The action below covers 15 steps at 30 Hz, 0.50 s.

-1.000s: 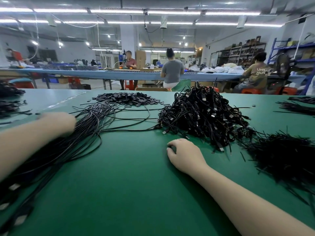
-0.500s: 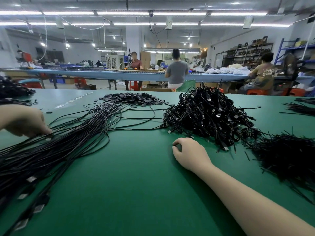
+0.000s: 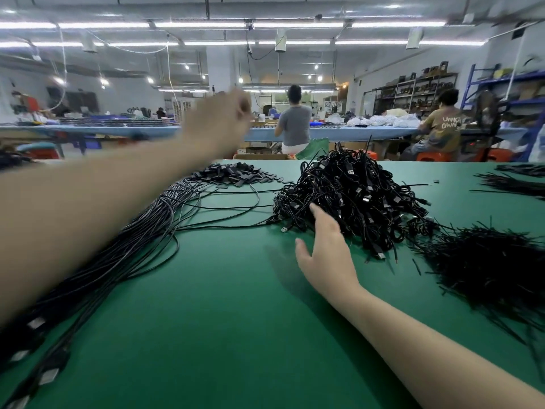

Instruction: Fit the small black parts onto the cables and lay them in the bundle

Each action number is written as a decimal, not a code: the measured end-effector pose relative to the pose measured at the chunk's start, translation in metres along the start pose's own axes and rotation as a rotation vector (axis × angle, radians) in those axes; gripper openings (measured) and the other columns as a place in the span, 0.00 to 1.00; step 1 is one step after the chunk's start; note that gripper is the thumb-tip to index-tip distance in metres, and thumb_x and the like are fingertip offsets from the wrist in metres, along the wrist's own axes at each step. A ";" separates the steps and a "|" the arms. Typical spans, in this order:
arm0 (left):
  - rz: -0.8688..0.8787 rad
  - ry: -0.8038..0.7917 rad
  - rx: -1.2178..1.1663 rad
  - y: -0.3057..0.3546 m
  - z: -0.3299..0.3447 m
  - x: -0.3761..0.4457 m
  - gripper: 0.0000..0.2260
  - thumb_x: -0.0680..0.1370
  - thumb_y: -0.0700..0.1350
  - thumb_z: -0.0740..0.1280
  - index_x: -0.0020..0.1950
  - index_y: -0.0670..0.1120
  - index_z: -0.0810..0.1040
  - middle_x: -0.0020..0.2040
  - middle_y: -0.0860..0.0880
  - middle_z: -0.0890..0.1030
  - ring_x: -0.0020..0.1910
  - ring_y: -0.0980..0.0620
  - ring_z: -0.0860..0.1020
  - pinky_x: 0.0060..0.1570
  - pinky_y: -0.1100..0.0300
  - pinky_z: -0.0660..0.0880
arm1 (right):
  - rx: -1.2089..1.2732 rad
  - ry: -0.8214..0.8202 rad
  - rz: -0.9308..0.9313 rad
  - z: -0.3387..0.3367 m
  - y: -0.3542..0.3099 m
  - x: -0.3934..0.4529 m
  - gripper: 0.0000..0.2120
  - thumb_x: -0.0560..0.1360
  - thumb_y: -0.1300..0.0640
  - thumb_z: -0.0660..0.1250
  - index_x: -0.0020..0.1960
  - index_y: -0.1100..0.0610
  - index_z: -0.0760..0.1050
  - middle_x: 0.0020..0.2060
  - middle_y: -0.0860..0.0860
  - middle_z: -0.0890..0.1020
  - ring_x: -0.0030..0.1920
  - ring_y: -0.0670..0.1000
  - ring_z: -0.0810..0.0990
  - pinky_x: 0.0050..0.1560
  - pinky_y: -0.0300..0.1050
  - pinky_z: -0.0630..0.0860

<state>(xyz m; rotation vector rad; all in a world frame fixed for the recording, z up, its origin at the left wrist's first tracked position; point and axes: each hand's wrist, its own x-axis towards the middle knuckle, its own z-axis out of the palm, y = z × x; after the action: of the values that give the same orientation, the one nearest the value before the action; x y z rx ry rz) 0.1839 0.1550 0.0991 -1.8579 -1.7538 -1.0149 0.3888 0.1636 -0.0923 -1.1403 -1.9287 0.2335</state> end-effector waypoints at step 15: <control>-0.287 0.052 -0.380 0.016 0.149 -0.123 0.10 0.74 0.41 0.71 0.45 0.53 0.71 0.47 0.53 0.73 0.50 0.52 0.71 0.48 0.61 0.63 | 0.171 0.081 0.126 -0.013 0.025 0.021 0.09 0.78 0.54 0.57 0.48 0.50 0.76 0.36 0.45 0.75 0.38 0.47 0.73 0.38 0.43 0.67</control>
<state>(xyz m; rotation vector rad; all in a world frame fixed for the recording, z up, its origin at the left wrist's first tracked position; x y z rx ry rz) 0.2403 0.1740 -0.0855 -1.7954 -1.9401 -1.5859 0.4101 0.1906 -0.0856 -1.1400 -1.7330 0.4070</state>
